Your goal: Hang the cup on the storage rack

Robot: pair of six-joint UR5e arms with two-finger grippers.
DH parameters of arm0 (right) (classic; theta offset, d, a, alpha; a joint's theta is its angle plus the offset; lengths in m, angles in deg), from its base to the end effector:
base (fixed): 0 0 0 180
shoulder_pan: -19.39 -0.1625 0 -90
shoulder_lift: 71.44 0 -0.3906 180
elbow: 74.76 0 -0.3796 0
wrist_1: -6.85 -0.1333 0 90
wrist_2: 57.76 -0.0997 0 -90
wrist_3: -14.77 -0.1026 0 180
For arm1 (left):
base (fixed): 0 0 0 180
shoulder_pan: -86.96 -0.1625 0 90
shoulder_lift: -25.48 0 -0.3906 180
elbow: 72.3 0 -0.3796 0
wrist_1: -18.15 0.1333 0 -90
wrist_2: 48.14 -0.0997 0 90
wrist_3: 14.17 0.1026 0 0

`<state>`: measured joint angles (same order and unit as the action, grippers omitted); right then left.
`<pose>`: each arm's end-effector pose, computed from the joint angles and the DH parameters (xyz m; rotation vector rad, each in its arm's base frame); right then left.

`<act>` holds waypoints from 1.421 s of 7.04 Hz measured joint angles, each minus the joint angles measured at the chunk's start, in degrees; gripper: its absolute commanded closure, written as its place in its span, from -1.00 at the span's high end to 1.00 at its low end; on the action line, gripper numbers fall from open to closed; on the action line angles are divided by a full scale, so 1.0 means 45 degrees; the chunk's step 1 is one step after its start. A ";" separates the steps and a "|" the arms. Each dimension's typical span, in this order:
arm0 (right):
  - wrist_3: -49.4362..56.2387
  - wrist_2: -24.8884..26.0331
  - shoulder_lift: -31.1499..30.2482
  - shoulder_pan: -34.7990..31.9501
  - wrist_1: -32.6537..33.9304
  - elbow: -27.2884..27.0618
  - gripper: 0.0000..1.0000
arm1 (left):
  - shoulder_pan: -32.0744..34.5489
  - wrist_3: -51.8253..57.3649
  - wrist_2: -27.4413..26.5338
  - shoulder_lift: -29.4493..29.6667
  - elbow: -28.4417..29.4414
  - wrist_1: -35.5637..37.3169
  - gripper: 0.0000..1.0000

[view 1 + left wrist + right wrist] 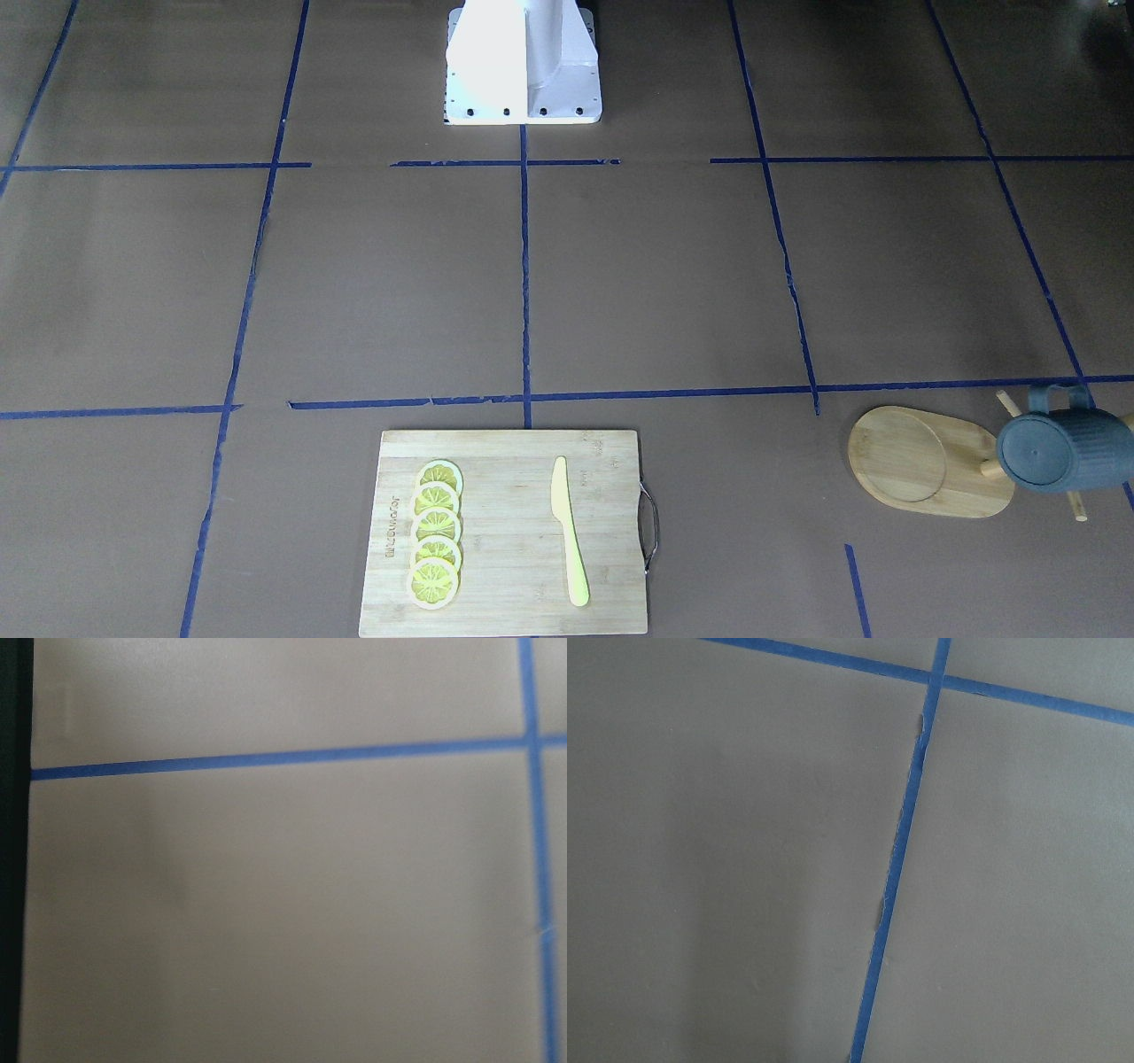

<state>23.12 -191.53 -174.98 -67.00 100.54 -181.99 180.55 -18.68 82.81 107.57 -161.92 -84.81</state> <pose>0.0378 -0.3902 0.5919 0.0316 -0.7646 -0.1985 -0.0927 -0.4226 0.6732 0.0723 0.7152 -0.1061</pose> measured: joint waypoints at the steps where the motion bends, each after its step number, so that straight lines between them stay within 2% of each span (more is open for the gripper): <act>1: 0.0000 0.0000 0.0000 0.0000 0.0000 0.0000 1.00 | -0.0047 -0.0075 0.0016 -0.0022 -0.0923 0.1189 1.00; 3: -0.0013 0.0000 0.0000 0.0000 0.0012 0.0020 0.99 | -0.0513 -0.0043 0.0043 -0.0121 -0.1986 0.2584 1.00; 5: -0.0032 0.0005 0.0000 0.0000 0.0019 0.0063 0.99 | -0.1178 -0.0035 0.0499 -0.0187 -0.2197 0.3090 1.00; 8: -0.0039 0.0015 0.0000 0.0000 0.0019 0.0078 1.00 | -0.1369 0.0043 0.1494 -0.0449 -0.2279 0.2725 1.00; 10: -0.0039 0.0002 0.0012 0.0000 0.0019 0.0078 0.99 | -0.1367 0.1486 0.1568 -0.0653 -0.2280 0.2156 1.00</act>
<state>22.95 -191.52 -174.92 -67.00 100.63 -181.64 174.40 -11.99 89.86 104.63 -172.18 -75.11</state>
